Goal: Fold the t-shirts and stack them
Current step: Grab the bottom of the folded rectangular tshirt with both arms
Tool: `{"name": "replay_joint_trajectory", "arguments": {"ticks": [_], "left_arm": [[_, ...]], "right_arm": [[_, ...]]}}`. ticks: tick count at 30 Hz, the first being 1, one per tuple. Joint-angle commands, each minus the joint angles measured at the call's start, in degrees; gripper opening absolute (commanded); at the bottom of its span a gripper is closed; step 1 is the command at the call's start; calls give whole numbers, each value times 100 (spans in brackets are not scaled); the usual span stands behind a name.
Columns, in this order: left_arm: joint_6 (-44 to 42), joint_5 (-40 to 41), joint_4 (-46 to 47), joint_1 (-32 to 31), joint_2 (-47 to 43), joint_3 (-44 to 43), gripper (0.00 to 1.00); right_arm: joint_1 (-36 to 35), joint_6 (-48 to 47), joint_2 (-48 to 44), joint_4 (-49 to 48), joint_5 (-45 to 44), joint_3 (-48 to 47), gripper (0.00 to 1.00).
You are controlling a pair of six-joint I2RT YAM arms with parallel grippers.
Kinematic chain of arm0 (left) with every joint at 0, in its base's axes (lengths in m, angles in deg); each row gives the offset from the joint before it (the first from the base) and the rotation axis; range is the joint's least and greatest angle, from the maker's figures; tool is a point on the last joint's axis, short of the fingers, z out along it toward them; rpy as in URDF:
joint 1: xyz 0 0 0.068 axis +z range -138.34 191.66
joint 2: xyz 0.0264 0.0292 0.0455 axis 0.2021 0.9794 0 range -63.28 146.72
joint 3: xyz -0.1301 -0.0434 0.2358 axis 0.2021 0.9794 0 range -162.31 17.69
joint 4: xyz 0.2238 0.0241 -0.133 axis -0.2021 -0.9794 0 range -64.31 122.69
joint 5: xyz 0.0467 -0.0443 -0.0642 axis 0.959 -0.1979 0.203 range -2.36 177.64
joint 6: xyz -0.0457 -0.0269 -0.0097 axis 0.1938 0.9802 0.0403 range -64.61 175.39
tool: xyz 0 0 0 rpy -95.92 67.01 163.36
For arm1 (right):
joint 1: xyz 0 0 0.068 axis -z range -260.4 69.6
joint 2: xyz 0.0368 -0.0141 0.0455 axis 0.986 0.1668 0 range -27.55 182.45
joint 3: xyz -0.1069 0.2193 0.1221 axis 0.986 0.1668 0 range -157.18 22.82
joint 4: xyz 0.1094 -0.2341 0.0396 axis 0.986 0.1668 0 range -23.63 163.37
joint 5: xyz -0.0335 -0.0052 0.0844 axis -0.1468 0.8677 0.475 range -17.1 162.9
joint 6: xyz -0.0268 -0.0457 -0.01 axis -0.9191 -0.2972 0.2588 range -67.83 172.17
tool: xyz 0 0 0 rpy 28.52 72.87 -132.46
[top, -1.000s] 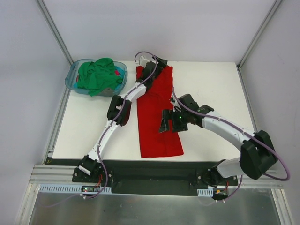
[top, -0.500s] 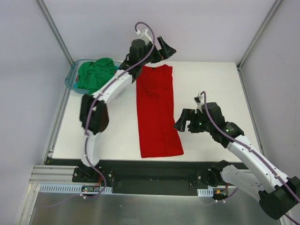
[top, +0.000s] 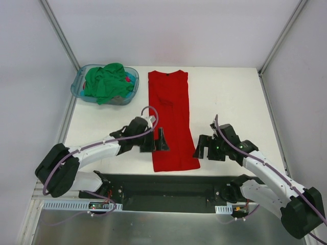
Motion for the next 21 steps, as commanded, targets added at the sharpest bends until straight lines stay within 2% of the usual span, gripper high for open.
{"name": "replay_joint_trajectory", "arguments": {"ticks": [1, 6, 11, 14, 21], "left_arm": [[664, 370, -201, -415, -983, 778, 96], [806, 809, -753, -732, -1213, 1061, 88], [736, 881, -1377, -916, -828, 842, 76], [683, 1091, -1878, -1066, -634, 675, 74], [744, 1066, -1950, -1215, -221, 490, 56]], "right_arm": [[20, 144, 162, -176, 412, 243, 99], [20, 241, 56, -247, 307, 463, 99], [20, 276, 82, -264, 237, 498, 97], [20, 276, 188, -282, 228, 498, 96], [20, 223, 460, -396, 201, 525, 94]]}}
